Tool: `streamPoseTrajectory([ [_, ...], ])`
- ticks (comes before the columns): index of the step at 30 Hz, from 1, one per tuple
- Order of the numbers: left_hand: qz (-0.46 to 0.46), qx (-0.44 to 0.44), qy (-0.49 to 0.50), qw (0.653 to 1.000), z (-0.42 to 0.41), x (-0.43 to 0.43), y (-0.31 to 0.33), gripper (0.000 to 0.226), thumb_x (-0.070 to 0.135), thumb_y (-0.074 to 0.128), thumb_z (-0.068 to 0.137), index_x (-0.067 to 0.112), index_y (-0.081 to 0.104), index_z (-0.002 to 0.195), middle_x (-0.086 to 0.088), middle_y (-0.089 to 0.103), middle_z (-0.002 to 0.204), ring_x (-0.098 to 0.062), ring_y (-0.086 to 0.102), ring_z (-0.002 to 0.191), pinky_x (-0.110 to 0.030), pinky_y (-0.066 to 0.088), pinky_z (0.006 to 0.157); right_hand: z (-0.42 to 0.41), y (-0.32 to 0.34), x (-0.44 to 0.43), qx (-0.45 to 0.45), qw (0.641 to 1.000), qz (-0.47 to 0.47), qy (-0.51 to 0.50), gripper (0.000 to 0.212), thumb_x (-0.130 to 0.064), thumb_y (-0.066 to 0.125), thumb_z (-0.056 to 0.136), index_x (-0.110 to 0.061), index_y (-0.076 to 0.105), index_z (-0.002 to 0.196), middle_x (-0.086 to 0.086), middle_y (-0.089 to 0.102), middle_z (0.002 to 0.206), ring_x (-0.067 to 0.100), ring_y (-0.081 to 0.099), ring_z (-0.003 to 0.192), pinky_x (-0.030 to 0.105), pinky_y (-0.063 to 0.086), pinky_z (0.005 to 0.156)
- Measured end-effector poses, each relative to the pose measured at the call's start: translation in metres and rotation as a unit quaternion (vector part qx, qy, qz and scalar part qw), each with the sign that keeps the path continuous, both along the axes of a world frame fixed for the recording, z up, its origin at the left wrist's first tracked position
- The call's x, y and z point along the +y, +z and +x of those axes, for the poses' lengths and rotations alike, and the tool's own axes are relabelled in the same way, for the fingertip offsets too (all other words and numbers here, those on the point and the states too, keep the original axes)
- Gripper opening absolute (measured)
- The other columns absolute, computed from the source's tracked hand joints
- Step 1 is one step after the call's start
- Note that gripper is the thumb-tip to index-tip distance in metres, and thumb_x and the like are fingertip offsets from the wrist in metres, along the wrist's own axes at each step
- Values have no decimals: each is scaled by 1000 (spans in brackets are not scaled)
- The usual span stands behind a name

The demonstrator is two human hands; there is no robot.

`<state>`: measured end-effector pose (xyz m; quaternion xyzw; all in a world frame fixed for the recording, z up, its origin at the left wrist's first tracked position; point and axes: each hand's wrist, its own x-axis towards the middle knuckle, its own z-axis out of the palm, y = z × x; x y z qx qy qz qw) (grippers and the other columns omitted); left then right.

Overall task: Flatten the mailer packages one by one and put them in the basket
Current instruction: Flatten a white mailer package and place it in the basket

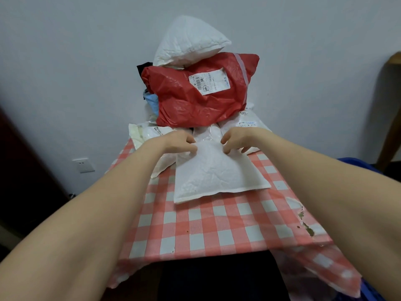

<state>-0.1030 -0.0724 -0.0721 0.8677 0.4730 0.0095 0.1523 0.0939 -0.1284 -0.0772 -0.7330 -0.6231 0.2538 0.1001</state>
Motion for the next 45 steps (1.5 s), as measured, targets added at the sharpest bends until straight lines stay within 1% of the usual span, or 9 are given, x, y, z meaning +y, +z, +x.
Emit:
streamPoseTrajectory([
  [4,-13,-10,-18,1000,3,4,-9,27,25,60,78,16,68,102,-1,62,89,-15,53,80,-31,44,75,-2,-8,2,-1,999,-37,12,69,-19,64,78,-34,42,141,-1,54,129,17,59,107,37,52,94],
  [9,-86,-17,-27,996,7,4,-8,43,33,62,68,19,69,107,1,64,97,-15,56,91,-32,44,84,-9,-15,8,-41,996,-64,43,22,-11,61,80,-21,65,99,0,56,90,14,54,81,25,49,67],
  [12,-50,0,-18,999,11,8,-13,30,26,66,79,17,69,107,-4,68,104,-20,62,97,-34,48,88,-7,-21,10,-52,996,-66,40,38,-15,64,76,-19,64,114,2,58,103,20,57,96,29,50,75],
  [17,59,33,-19,998,17,10,-25,18,26,67,79,22,67,97,2,66,103,-17,60,94,-32,50,82,-8,-30,15,-89,995,-9,41,25,-17,69,73,-17,67,98,5,64,100,23,59,89,32,50,73],
  [25,199,82,-17,976,29,3,-33,14,21,60,83,23,61,97,-1,61,106,-23,57,101,-28,37,70,-13,-36,7,-162,984,70,12,25,-16,59,81,-16,67,104,7,63,109,26,61,99,29,47,76],
  [29,128,8,6,992,20,4,-26,19,17,62,78,26,55,94,6,55,97,-19,56,98,-28,43,75,-11,-24,3,-42,998,50,-5,27,-13,63,81,-11,67,107,6,65,96,22,59,84,29,50,71],
  [33,-21,-6,-17,1000,13,-2,-9,21,27,74,75,21,61,89,3,59,90,-13,53,78,-26,43,69,-3,-11,-7,60,998,-5,2,33,-32,77,76,-17,62,101,0,60,95,16,56,82,26,49,69],
  [38,-36,124,-6,992,15,-11,-13,52,38,75,74,20,53,118,7,52,110,-16,54,105,-34,46,97,-6,-19,-11,-1,996,-75,49,56,-36,82,72,-18,59,119,-2,58,110,19,57,105,34,51,92],
  [45,8,174,-33,984,19,-12,-28,31,38,73,69,22,60,93,5,58,95,-18,56,87,-30,50,80,-18,-28,-2,-146,984,-52,82,61,-43,84,65,-14,65,116,3,65,115,22,62,100,38,53,91],
])
